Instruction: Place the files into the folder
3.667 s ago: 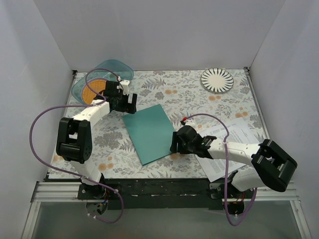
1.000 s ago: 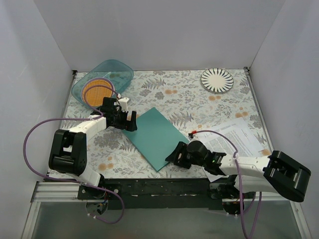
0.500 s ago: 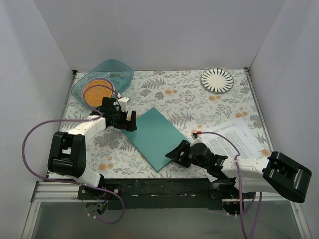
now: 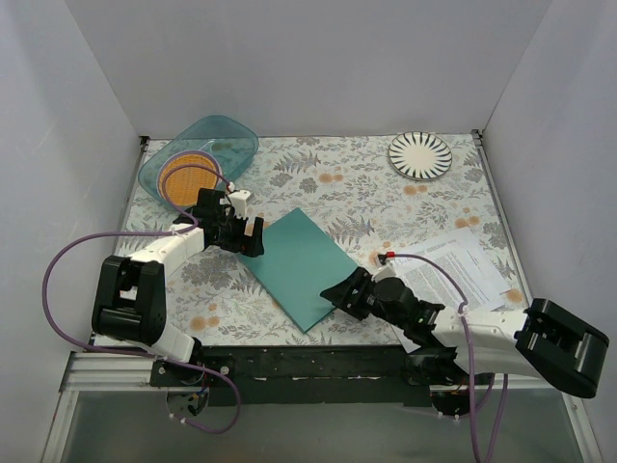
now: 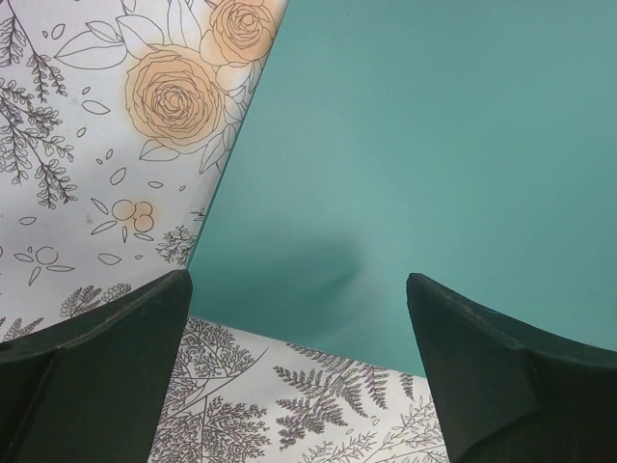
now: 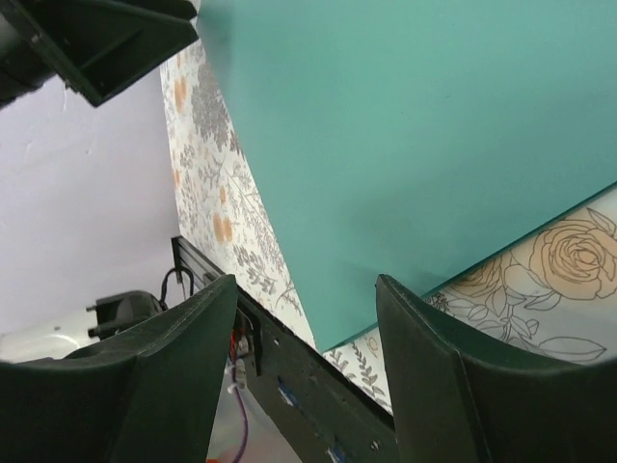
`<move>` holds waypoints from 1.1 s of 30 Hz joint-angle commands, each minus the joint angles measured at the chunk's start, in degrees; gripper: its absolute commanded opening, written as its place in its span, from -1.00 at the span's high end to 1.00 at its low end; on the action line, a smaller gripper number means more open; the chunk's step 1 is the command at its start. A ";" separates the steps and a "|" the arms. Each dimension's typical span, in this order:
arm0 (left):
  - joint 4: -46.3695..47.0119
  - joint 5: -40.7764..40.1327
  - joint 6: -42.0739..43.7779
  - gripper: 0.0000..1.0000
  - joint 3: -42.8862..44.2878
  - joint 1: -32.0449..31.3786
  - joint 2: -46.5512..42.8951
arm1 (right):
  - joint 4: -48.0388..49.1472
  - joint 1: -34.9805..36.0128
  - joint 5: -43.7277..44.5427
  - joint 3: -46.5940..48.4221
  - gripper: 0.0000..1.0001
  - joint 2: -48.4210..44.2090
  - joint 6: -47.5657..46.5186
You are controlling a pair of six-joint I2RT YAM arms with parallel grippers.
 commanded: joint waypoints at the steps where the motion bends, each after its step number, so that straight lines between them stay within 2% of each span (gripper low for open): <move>1: -0.16 1.00 1.35 -0.88 -0.08 0.22 -2.43 | -6.24 0.32 -2.67 1.73 -0.36 -5.26 -4.89; 4: -0.08 1.26 1.00 -0.86 0.18 0.22 -2.17 | -9.51 0.50 -4.78 2.61 -0.37 -4.84 -6.30; 9: -0.08 1.44 0.48 -0.86 0.80 0.22 -2.17 | -9.09 0.76 -7.07 2.61 -0.37 -0.71 -5.95; 17: -0.25 0.91 1.18 -0.86 0.27 0.30 -2.52 | 0.31 1.03 -6.20 0.15 -0.37 6.32 -3.85; 24: -0.43 1.52 1.09 -0.85 0.18 0.22 -2.26 | 12.79 1.03 -4.70 -2.66 -0.36 11.68 0.90; 33: -1.66 2.14 2.32 -0.83 -0.61 0.30 -2.69 | 22.73 1.03 0.31 -4.94 -0.31 11.08 3.54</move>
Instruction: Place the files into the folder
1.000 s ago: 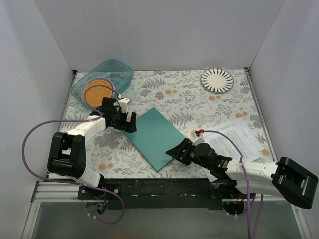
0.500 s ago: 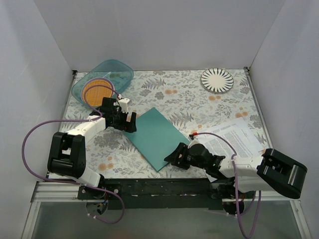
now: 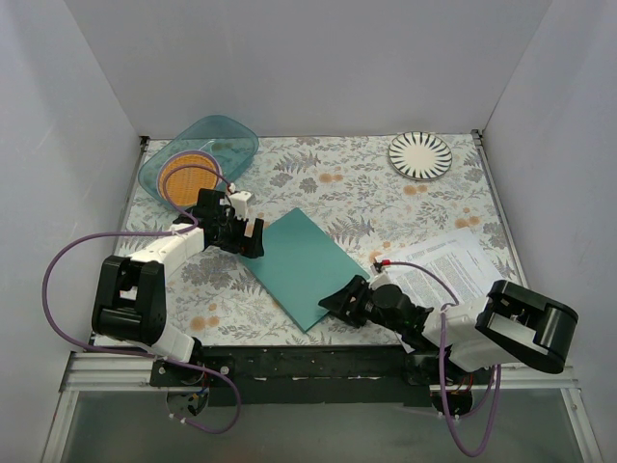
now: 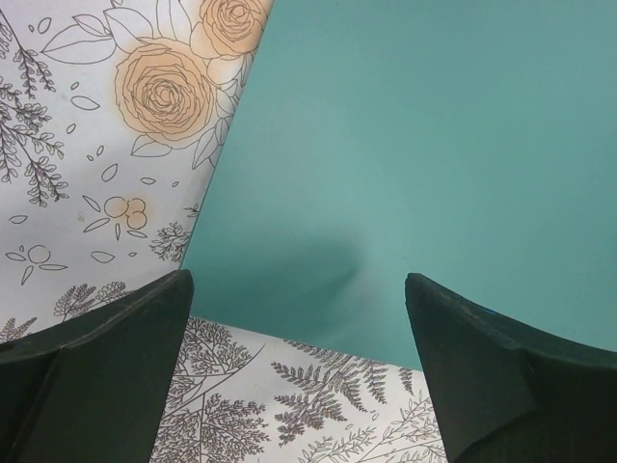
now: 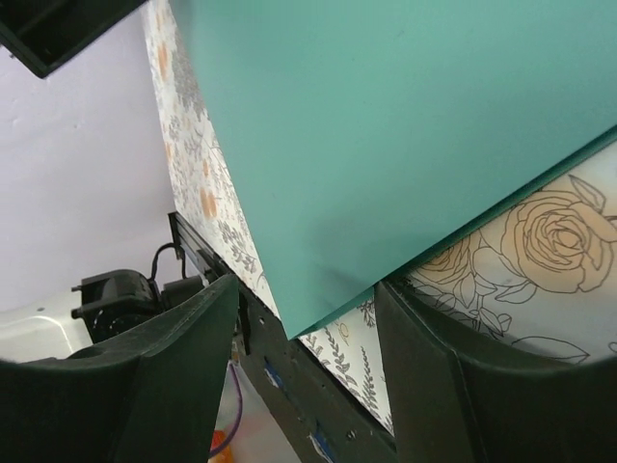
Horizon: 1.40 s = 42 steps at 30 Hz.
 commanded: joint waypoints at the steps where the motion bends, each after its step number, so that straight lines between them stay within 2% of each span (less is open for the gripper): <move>1: -1.26 1.62 1.66 -0.83 -0.69 0.22 -2.78 | 7.32 0.26 4.96 -0.66 -0.30 -0.82 1.64; 8: -2.58 3.37 2.46 -0.80 -1.05 0.22 -2.70 | 7.50 0.26 6.55 2.14 -0.18 0.76 0.94; 11: -2.93 4.34 2.63 -0.79 -1.31 0.13 -2.43 | 7.24 0.26 6.37 4.08 0.01 2.87 0.15; 12: -3.02 4.52 2.72 -0.79 -1.40 -0.13 -2.34 | 7.23 0.26 6.03 4.78 0.16 3.75 -0.29; 15: -3.29 5.13 2.81 -0.77 -1.40 -0.93 -1.47 | 7.06 0.26 5.67 6.54 0.42 5.16 -1.34; 17: -3.29 5.40 2.72 -0.77 -1.40 -1.72 -0.94 | 5.92 0.26 5.84 7.25 0.49 5.51 -1.61; 20: -3.55 5.66 2.46 -0.75 -1.14 -2.77 -0.41 | 4.08 0.26 6.55 8.04 0.77 5.07 -2.84; 21: -3.46 5.75 2.37 -0.75 -1.05 -2.95 -0.58 | 3.20 0.26 6.90 8.30 0.97 4.64 -3.37; 25: -6.00 4.96 1.67 -0.76 2.02 -3.21 -1.72 | -3.91 0.26 8.13 12.33 0.97 1.74 -9.24; 27: -10.13 4.26 0.79 -0.80 7.61 -3.04 -4.52 | -13.09 0.52 10.48 14.88 0.97 -1.15 -13.37; 29: -14.68 3.81 -1.49 -0.96 13.16 -1.99 -7.08 | -21.73 2.19 14.26 21.01 0.97 -3.01 -20.81; 30: -16.19 3.47 -2.37 -0.96 20.33 -1.63 -8.05 | -28.99 3.76 18.37 23.14 0.97 -3.80 -23.21; 31: -17.77 1.64 -4.12 -0.96 24.23 -1.28 -9.10 | -32.28 4.82 20.76 25.51 0.97 -3.89 -26.02; 32: -21.53 1.01 -4.48 -0.96 28.01 -1.37 -8.94 | -35.19 5.70 23.22 29.45 0.97 -3.98 -29.70; 33: -23.57 0.31 -4.92 -0.96 36.83 -1.19 -8.50 | -37.48 7.97 27.34 31.40 0.97 -3.72 -32.09; 37: -34.29 0.73 -6.86 -0.96 52.78 -1.28 -3.32 | -49.06 14.67 39.31 40.54 0.97 -0.91 -39.75; 42: -39.76 2.93 -7.91 -0.96 54.15 -1.19 -2.25 | -56.21 22.65 52.04 48.89 0.97 4.18 -45.64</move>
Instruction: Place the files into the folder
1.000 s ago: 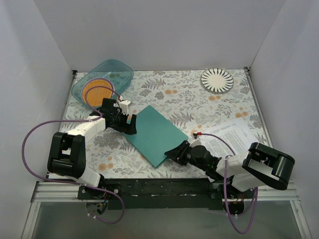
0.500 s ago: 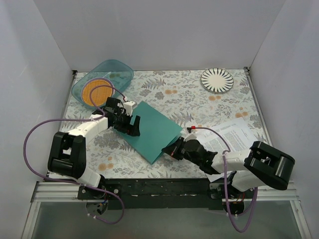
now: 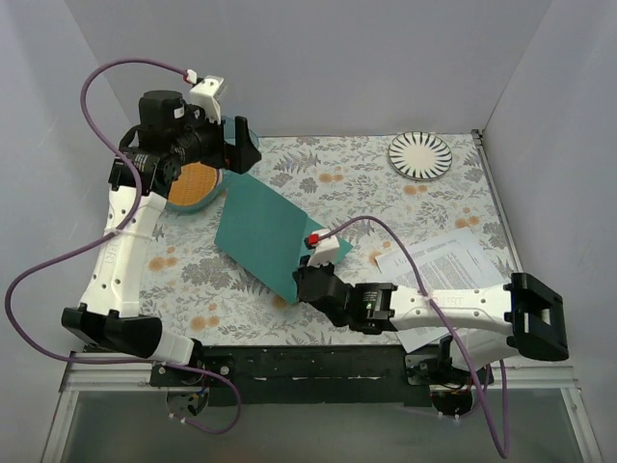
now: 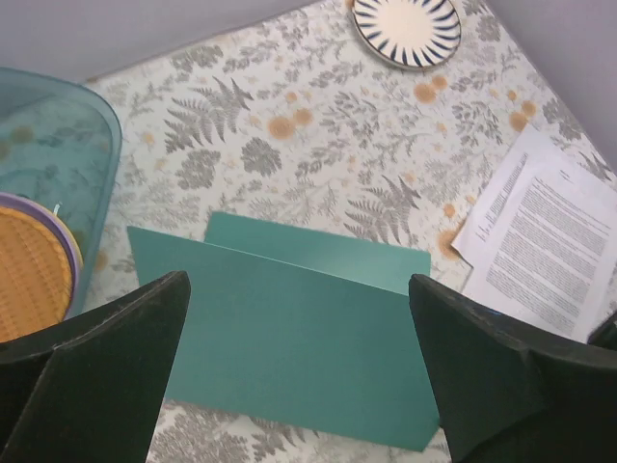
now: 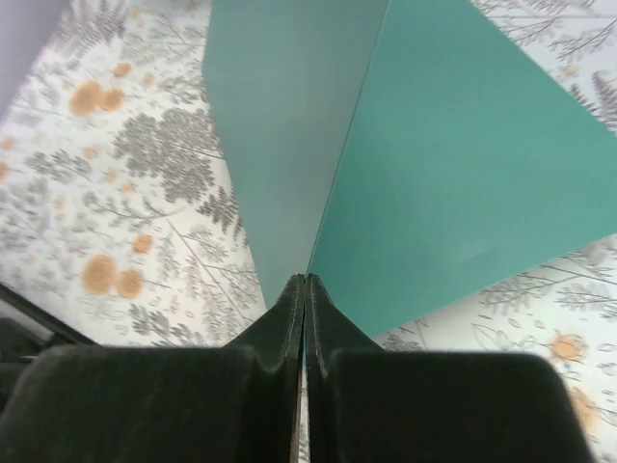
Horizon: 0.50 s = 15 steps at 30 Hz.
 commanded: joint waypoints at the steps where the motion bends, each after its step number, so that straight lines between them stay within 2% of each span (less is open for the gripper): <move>1: -12.59 1.49 -1.51 -0.96 -1.91 -0.03 1.02 | -11.87 5.99 17.93 6.87 0.97 4.30 -9.08; 2: -14.25 1.23 -1.07 -0.96 -3.22 -0.03 1.02 | -16.23 6.79 19.42 8.19 0.97 5.27 -8.91; 6: -18.48 -2.10 1.30 -0.96 -6.66 -0.03 0.24 | -23.91 10.65 25.84 14.17 0.97 10.88 -6.80; 10: -18.92 -7.19 0.61 -0.96 -10.18 0.05 -2.23 | -26.74 12.59 28.49 18.30 0.97 14.23 -7.06; 15: -19.54 -8.26 -1.77 -0.96 -10.71 0.05 -2.32 | -27.79 15.23 31.21 21.82 0.97 18.89 -10.14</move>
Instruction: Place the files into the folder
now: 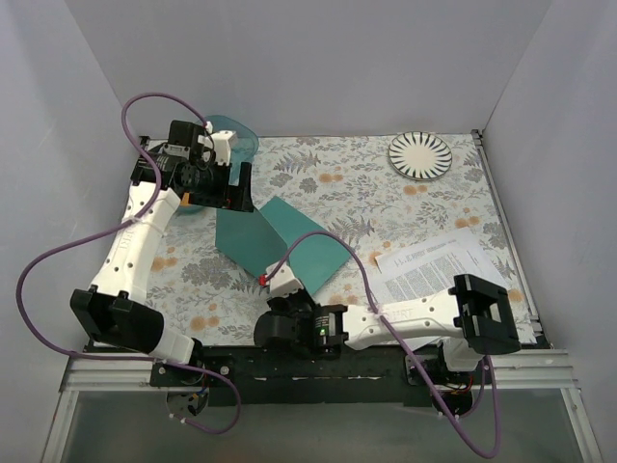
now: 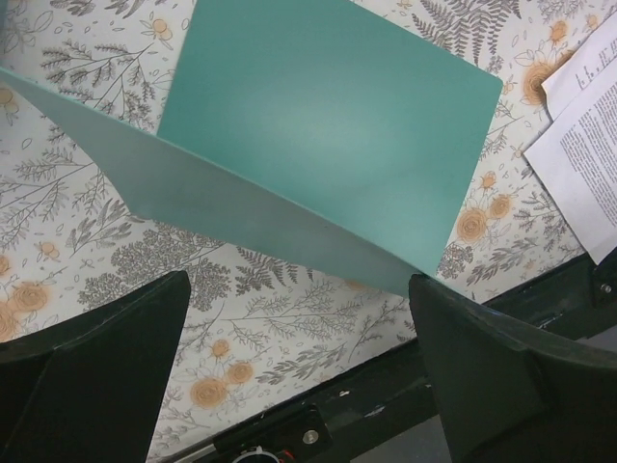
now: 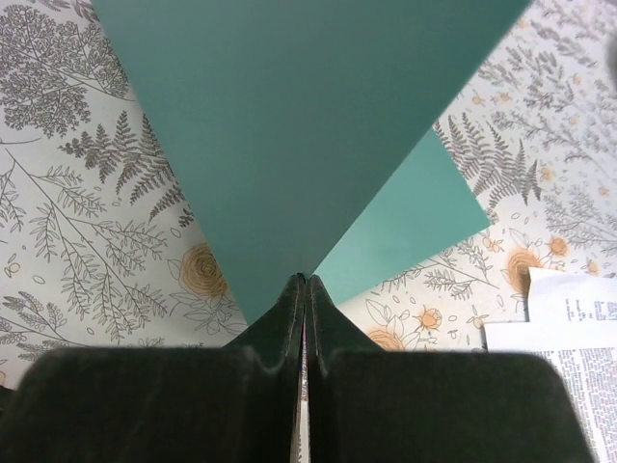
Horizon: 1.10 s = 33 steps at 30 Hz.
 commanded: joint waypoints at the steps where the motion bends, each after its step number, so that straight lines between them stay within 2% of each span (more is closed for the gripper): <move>1: -1.25 -1.99 -2.34 -0.96 -0.28 0.01 -3.48 | -4.75 1.94 7.26 5.28 0.97 2.96 -2.14; 12: -2.12 2.58 -9.72 -0.96 5.43 0.01 -4.70 | -4.24 2.91 6.03 7.48 0.97 6.31 -2.84; 19: -1.94 4.07 -9.55 -0.96 0.34 0.01 -6.29 | -2.74 2.91 5.50 8.97 0.97 7.62 -4.95; 28: -6.25 -0.40 -7.09 -0.96 -1.42 0.10 -8.13 | -2.39 2.91 5.15 9.59 0.97 8.85 -5.30; 33: -3.97 -1.11 -7.35 -0.97 -5.90 0.10 -8.84 | -2.30 2.91 5.32 11.08 0.97 10.09 -6.18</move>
